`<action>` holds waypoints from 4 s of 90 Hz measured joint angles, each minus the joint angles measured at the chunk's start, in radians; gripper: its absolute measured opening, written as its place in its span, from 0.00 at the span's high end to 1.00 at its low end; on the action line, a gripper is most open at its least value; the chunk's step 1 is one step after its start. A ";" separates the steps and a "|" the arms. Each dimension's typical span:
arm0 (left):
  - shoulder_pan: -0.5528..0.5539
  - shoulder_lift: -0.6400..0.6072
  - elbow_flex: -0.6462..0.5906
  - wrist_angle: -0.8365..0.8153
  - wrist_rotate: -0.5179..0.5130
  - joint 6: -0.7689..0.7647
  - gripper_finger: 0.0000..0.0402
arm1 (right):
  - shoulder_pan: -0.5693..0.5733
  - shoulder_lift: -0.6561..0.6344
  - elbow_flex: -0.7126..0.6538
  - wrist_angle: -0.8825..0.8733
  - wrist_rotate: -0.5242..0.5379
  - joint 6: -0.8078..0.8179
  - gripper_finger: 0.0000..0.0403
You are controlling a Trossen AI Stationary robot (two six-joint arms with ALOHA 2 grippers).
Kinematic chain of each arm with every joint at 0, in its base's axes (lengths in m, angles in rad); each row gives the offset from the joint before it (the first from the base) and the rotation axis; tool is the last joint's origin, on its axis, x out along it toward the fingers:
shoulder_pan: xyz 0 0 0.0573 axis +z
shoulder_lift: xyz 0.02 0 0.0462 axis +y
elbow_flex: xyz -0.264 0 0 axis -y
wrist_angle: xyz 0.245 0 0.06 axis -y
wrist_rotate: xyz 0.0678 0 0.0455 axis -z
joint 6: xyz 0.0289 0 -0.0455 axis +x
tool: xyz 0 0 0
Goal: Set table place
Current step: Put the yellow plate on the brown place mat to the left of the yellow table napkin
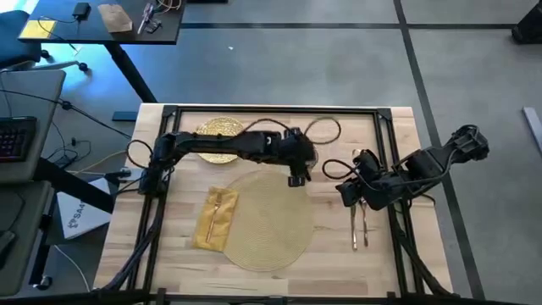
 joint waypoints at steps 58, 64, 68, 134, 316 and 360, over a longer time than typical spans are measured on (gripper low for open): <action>0.371 -0.335 -0.298 -0.650 0.089 -0.637 0.58 | -0.288 -0.040 0.000 -0.031 -0.127 -0.505 0.62; 0.428 -0.385 -0.384 -0.651 0.087 -0.660 0.58 | -0.343 -0.049 0.000 -0.019 -0.150 -0.574 0.62; 0.466 -0.421 -0.444 -0.650 0.089 -0.683 0.58 | -0.377 -0.052 0.000 -0.007 -0.168 -0.616 0.62; 0.968 -0.547 -1.030 -0.210 0.240 -0.590 0.41 | -0.822 0.043 0.000 0.299 -0.494 -0.850 0.62; 0.741 -0.321 -1.099 0.576 0.586 -0.900 1.00 | -1.492 0.808 0.000 0.489 -1.235 -1.432 0.62; 0.629 -0.195 -1.099 0.875 0.586 -1.118 1.00 | -1.472 0.932 0.002 0.519 -1.284 -1.439 0.44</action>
